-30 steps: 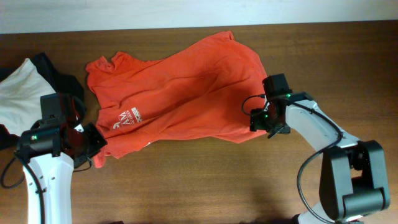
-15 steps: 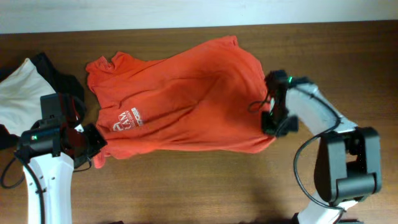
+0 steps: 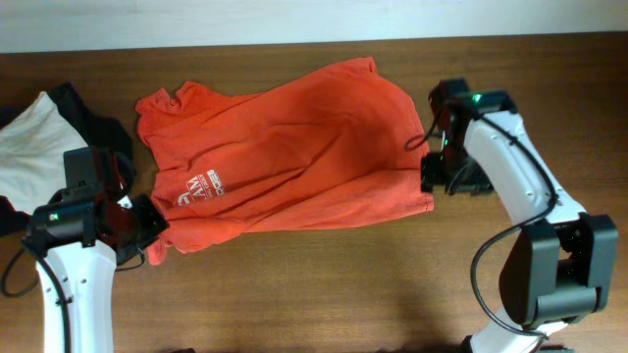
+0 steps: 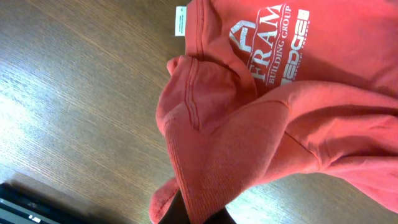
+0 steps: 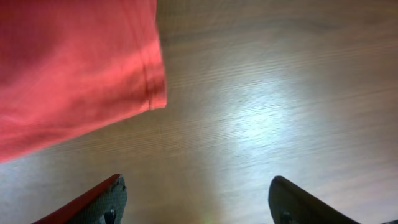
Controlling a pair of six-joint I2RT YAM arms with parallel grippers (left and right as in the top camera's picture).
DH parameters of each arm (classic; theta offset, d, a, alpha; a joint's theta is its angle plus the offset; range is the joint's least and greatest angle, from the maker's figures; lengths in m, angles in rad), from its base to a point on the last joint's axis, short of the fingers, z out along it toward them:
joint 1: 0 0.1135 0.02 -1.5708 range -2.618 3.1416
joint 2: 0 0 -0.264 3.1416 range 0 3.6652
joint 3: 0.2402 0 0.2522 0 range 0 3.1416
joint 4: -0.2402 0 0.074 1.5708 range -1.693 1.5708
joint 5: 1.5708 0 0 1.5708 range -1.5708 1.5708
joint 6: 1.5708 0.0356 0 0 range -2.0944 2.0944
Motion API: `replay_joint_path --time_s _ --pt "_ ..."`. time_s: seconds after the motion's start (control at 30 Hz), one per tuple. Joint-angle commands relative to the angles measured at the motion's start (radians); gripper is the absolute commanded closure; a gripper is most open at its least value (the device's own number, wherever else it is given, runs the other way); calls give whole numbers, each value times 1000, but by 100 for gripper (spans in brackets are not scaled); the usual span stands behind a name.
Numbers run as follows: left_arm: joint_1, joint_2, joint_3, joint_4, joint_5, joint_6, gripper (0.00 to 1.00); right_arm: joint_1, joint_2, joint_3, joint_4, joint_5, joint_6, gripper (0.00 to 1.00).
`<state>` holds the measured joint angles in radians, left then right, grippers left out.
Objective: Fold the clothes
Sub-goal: 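Grasp the shirt's right edge with the right gripper, then lift the shirt with both grippers and shake it out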
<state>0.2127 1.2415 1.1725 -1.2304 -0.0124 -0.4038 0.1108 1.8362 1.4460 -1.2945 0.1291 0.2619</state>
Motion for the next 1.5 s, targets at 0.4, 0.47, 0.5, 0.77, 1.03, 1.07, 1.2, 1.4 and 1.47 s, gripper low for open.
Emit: replay_joint_path --time_s 0.4,0.47,0.5,0.77,1.03,1.07,1.2,1.4,1.47 --pt "6 -6 6 3 -11 16 100 0 3 -377 507 -201 9 33" --pt "6 -6 6 4 -10 16 100 0 3 -388 545 -201 9 41" --pt "6 -6 6 4 -10 16 100 0 3 -388 569 -201 9 45" --pt "6 -6 6 3 -10 16 100 0 3 -388 571 -201 9 96" --pt "6 -7 26 102 34 63 100 -61 -100 -90 196 -200 -22 96" --pt "6 -7 38 126 56 80 100 -76 -126 -18 145 -200 -22 96" --pt "6 -7 145 208 133 152 100 -117 -204 278 -29 -201 -65 96" --pt "6 -7 430 222 132 152 100 -119 -295 637 -171 -196 -82 96" --pt "6 -7 530 212 132 152 100 -120 -320 731 -183 -196 -82 96"
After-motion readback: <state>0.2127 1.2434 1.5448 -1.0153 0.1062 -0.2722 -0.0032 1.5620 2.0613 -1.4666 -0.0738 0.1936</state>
